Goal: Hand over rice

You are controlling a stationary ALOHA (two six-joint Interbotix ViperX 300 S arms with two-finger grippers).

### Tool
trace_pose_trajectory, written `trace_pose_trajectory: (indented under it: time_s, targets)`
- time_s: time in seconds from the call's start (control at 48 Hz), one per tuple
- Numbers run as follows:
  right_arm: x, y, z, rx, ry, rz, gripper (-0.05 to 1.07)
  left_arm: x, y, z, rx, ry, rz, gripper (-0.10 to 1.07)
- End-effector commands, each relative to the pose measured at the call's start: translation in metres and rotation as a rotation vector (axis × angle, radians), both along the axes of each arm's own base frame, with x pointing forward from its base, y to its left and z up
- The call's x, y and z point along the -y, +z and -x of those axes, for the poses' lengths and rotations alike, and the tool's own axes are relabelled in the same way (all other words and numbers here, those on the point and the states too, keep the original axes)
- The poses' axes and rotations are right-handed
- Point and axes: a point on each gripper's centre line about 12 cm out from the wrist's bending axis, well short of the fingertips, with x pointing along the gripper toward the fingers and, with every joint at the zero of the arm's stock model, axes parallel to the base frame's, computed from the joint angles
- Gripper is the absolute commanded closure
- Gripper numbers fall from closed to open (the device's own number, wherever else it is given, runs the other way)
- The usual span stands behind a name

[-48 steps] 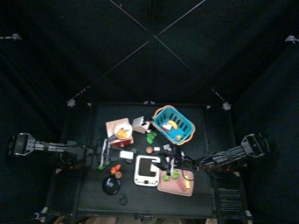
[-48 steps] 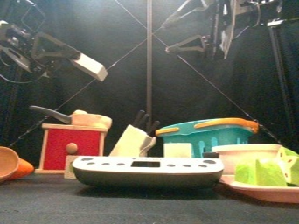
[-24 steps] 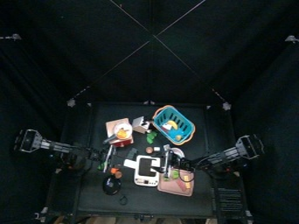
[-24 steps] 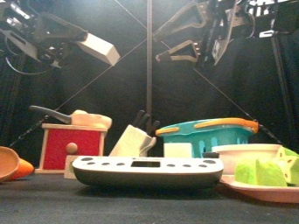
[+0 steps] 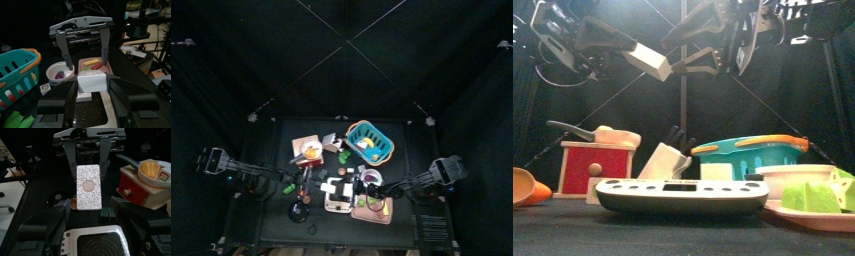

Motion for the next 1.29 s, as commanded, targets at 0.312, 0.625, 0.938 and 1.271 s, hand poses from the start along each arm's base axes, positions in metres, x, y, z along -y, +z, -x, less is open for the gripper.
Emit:
trace_pose_trajectory:
  time_s: [0.312,0.625,0.938,1.271]
  targets:
    - [0.007,0.006,-0.017,0.026,-0.028,-0.004,0.06,0.001,0.01,-0.005,0.032,-0.001,0.003,0.42]
    - [0.012,0.005,-0.021,0.02,-0.032,0.007,0.12,0.001,0.01,-0.005,0.032,-0.001,0.003,0.42]
    - [0.011,0.006,-0.022,0.018,-0.025,0.005,0.32,0.001,0.01,-0.005,0.032,-0.001,0.004,0.4]
    - [0.011,0.004,-0.021,0.013,-0.025,0.006,0.34,0.0,0.009,-0.005,0.029,0.011,0.019,0.11]
